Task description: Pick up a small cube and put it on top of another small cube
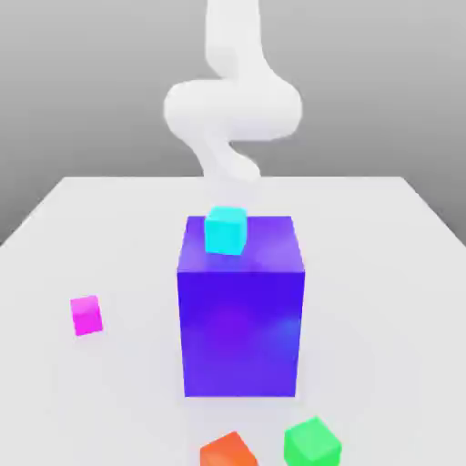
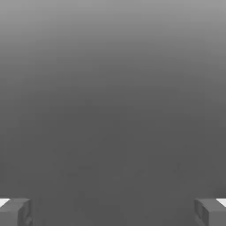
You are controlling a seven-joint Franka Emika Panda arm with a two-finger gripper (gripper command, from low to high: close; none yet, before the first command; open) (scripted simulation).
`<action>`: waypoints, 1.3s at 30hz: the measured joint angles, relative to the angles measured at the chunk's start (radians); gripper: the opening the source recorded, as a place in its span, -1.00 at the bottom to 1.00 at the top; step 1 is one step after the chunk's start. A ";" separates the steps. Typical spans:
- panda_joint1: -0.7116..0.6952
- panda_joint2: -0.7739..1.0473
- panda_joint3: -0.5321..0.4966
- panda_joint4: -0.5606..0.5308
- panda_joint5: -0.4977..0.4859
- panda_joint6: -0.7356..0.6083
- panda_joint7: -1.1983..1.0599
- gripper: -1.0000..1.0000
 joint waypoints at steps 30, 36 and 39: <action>-0.533 0.787 -0.286 -0.546 0.025 0.603 0.258 0.00; -0.653 0.930 -0.131 -0.520 0.154 0.718 0.167 0.00; -0.755 0.995 -0.025 -0.511 0.183 0.775 0.139 -1.00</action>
